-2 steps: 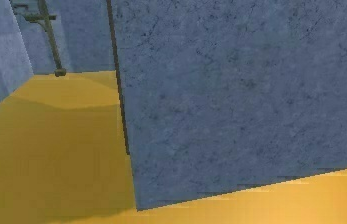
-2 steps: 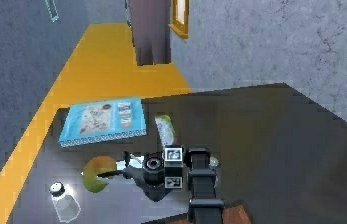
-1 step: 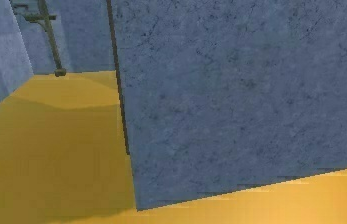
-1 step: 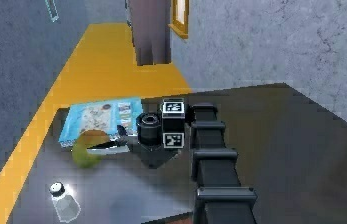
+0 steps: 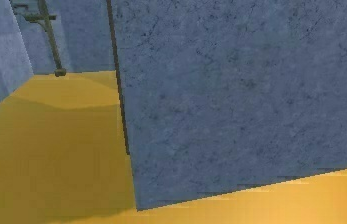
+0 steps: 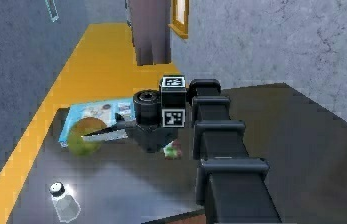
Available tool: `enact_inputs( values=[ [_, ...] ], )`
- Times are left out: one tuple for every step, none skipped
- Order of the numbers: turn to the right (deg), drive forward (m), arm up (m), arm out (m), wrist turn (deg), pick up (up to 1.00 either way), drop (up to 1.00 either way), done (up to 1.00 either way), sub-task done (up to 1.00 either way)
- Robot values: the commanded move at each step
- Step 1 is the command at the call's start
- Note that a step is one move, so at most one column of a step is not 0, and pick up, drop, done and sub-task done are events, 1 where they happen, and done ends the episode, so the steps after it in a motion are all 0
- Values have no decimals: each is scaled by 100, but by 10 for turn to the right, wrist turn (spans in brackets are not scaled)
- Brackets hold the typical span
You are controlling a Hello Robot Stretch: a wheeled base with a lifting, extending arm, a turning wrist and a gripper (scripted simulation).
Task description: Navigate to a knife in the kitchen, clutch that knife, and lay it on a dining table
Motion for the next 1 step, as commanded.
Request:
enact_inputs(
  values=[
    [0,0,0,0,-450,0,0,0,0]
  ],
)
